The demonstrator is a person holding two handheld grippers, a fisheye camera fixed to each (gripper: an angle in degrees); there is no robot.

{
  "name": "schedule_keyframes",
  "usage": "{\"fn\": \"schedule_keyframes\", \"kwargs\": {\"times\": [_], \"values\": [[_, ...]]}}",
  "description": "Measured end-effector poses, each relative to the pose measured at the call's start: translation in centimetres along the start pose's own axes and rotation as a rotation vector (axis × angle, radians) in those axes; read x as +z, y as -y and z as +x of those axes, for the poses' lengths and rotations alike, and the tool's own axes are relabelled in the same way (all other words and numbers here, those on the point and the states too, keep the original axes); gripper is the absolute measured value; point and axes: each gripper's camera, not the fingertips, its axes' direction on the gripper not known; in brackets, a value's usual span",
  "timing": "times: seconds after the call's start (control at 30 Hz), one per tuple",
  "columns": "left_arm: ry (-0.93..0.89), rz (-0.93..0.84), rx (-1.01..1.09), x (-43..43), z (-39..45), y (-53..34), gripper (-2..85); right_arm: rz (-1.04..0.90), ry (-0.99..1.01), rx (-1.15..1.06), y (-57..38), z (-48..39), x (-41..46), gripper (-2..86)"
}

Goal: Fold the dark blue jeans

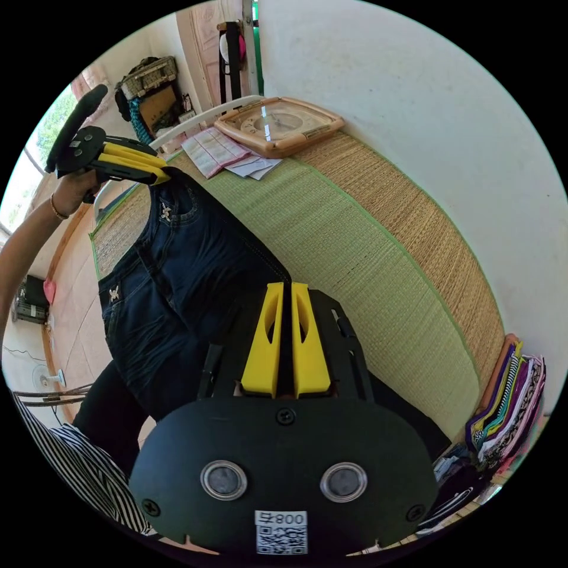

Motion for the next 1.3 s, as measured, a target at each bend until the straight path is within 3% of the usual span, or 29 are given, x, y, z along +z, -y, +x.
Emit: {"fn": "schedule_keyframes", "kwargs": {"times": [0.5, 1.3], "values": [[-0.02, 0.002, 0.007, -3.1, 10.6, -16.0, 1.8, 0.065, 0.056, -0.059, -12.9, -12.8, -7.2, 2.3], [-0.135, -0.183, -0.075, 10.4, 16.0, -31.6, 1.0, -0.129, 0.141, -0.155, -23.6, -27.7, 1.2, 2.4]]}}
